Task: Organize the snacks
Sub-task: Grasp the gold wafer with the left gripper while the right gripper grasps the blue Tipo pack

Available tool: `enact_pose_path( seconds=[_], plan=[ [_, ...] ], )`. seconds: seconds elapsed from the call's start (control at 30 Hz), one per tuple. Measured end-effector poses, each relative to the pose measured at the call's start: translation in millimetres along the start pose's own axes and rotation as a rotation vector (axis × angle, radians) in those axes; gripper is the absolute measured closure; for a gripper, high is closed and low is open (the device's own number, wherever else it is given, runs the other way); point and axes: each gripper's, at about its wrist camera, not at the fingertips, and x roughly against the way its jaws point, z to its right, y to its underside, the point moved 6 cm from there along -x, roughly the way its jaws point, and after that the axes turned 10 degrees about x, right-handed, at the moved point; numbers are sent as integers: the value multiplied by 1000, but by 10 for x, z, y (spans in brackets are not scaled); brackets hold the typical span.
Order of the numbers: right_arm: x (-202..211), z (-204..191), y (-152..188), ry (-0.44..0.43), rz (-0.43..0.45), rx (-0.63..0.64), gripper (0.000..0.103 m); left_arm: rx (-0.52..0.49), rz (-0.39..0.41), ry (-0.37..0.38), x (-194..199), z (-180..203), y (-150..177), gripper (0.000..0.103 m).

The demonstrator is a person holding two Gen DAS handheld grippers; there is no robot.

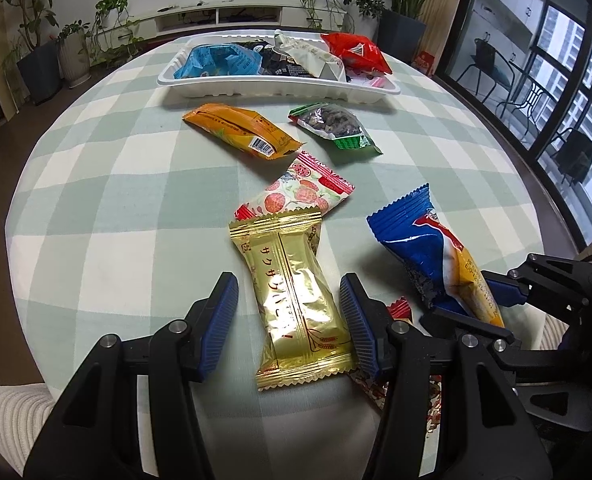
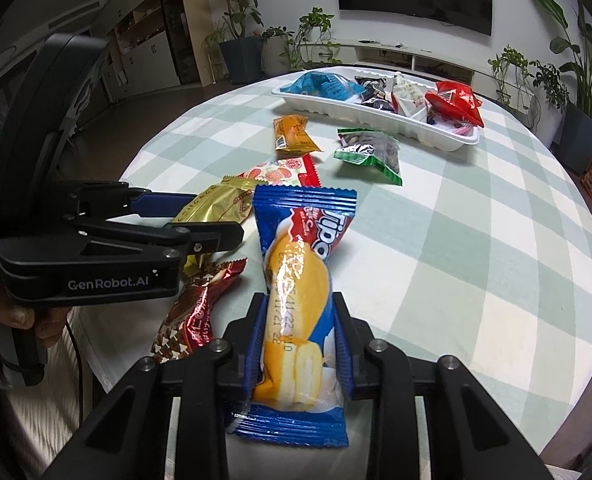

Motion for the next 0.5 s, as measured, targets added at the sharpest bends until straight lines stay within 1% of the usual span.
enact_pose_path(
  seconds=[0.17, 0.2, 0.27, 0.33, 0.5],
  plan=[
    [7, 41, 5, -11, 5, -31, 71, -12, 9, -2, -6, -1, 3, 54],
    [10, 50, 6, -12, 6, -38, 71, -14, 13, -7, -5, -3, 4, 55],
    [11, 66, 5, -13, 7, -46, 71, -20, 21, -18, -5, -23, -3, 66],
    [15, 72, 6, -17, 9, -54, 71, -19, 25, -23, -4, -59, -16, 72],
    [19, 103, 10, -37, 14, -82, 71, 11, 27, 9, 13, -112, -32, 74]
  ],
)
